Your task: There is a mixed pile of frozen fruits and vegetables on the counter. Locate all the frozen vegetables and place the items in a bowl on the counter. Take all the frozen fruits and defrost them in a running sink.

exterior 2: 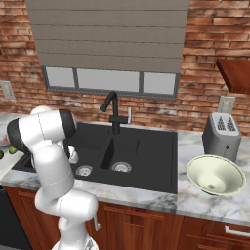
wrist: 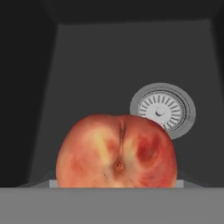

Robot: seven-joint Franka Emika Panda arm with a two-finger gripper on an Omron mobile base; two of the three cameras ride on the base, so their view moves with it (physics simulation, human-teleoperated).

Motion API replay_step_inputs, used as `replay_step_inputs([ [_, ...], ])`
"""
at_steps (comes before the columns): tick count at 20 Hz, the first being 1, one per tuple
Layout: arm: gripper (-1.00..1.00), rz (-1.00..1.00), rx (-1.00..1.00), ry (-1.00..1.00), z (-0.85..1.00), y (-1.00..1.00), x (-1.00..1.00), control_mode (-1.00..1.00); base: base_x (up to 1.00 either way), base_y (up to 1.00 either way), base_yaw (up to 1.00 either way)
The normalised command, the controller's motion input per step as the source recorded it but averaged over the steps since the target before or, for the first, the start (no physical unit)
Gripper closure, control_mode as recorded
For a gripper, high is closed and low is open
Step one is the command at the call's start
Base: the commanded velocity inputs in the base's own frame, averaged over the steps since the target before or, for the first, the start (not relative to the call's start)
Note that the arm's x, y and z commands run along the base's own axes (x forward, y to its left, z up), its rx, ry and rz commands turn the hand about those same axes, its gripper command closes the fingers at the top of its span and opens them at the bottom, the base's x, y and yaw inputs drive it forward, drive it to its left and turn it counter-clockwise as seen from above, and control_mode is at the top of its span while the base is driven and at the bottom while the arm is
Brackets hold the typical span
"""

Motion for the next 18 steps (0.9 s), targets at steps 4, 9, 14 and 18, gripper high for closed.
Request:
replay_step_inputs([
  [4, 1.0, 0.0, 0.0, 0.0, -0.14, 0.0, 0.04, -1.0, 0.0, 0.0, 0.0],
  [9, 1.0, -0.01, 0.0, 0.0, -0.13, 0.0, 0.06, -1.0, 0.0, 0.0, 0.0],
  [14, 1.0, 0.0, 0.0, 0.0, -0.15, 0.0, 0.08, -1.0, 0.0, 0.0, 0.0],
  [18, 1.0, 0.0, 0.0, 0.0, -0.2, 0.0, 0.09, -1.0, 0.0, 0.0, 0.0],
])
